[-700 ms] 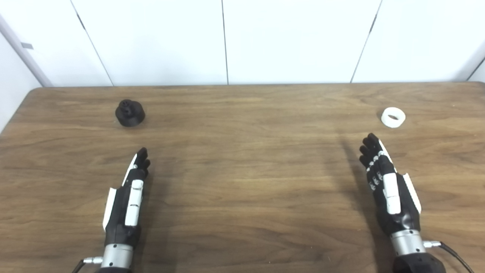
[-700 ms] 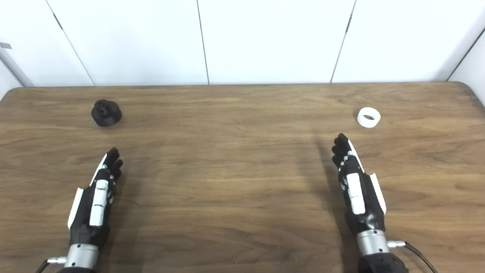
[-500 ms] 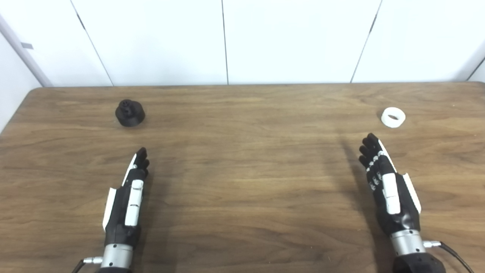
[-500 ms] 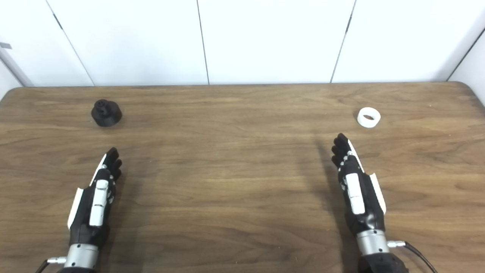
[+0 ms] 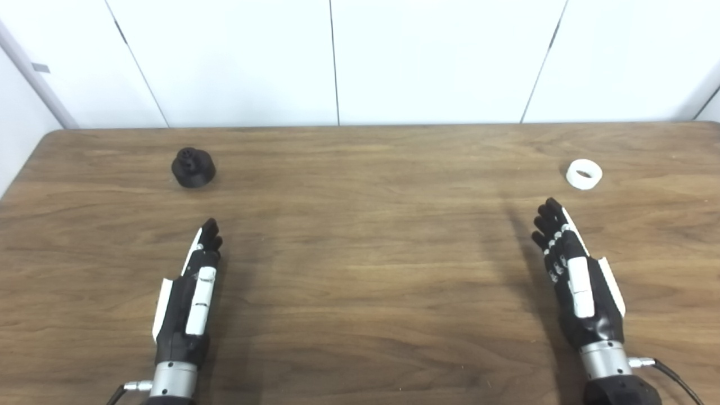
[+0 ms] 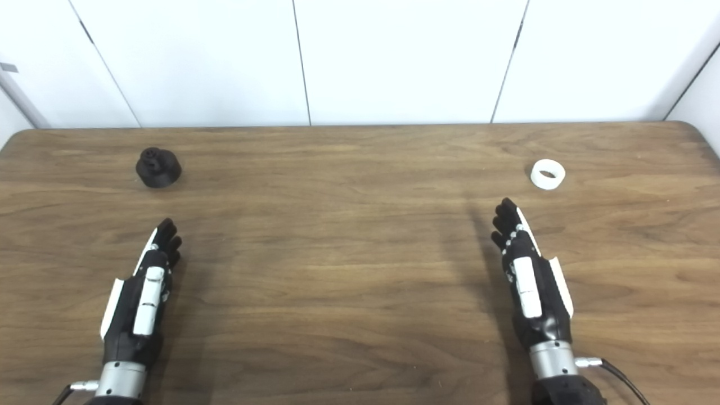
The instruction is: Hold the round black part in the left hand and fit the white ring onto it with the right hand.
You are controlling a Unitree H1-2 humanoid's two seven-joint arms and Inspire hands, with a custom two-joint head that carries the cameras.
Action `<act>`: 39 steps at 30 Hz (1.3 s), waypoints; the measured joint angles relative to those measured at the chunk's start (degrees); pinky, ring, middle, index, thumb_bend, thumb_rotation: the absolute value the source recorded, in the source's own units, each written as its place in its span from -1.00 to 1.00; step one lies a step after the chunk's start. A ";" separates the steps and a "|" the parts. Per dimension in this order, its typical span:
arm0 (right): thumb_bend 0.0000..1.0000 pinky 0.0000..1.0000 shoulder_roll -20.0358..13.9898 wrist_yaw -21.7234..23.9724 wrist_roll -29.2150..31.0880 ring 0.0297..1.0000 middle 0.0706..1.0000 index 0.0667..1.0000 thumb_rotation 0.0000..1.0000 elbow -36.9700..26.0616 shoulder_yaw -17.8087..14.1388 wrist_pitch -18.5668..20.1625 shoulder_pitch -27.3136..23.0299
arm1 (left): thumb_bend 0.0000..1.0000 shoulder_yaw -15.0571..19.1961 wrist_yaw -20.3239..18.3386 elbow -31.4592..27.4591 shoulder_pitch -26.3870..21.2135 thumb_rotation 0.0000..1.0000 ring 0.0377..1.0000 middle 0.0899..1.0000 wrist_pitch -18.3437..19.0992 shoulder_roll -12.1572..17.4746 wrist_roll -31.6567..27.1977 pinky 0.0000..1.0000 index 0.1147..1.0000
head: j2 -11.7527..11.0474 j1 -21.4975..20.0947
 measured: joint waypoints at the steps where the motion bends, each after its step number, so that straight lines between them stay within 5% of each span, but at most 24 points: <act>1: 0.08 0.93 0.00 0.02 -0.01 0.93 0.93 0.91 0.89 0.00 0.00 0.00 0.00 | -0.03 0.00 0.00 0.00 0.00 0.71 0.97 0.99 0.00 0.00 -0.02 1.00 0.98 | 0.00 0.00; 12: 0.05 0.95 -0.02 0.17 0.49 0.94 0.93 0.92 0.83 0.07 -0.10 -0.16 0.04 | -0.02 -0.31 0.05 0.10 0.03 0.72 0.96 0.97 -0.29 -0.03 0.64 1.00 0.96 | -3.52 3.25; 21: 0.10 0.98 -0.37 1.41 0.56 0.96 0.94 0.94 0.84 2.06 -0.53 -4.06 -0.88 | 0.13 -1.02 0.24 1.32 -0.07 0.69 0.96 0.95 -2.91 -0.13 2.93 1.00 0.95 | -10.45 9.22; 30: -0.04 1.00 -1.44 2.13 0.70 1.00 1.00 1.00 1.00 3.39 -1.05 -5.00 -2.16 | -0.03 -1.47 0.62 1.61 -0.15 0.67 0.97 0.96 -4.41 -0.18 4.97 1.00 0.94 | -12.74 13.09; 39: -0.15 1.00 -1.96 2.84 0.99 1.00 1.00 1.00 1.00 4.29 -1.29 -5.40 -2.87 | -0.01 -1.78 0.65 1.66 -0.30 0.64 0.98 0.97 -3.63 -0.31 5.72 0.99 0.96 | -12.48 13.19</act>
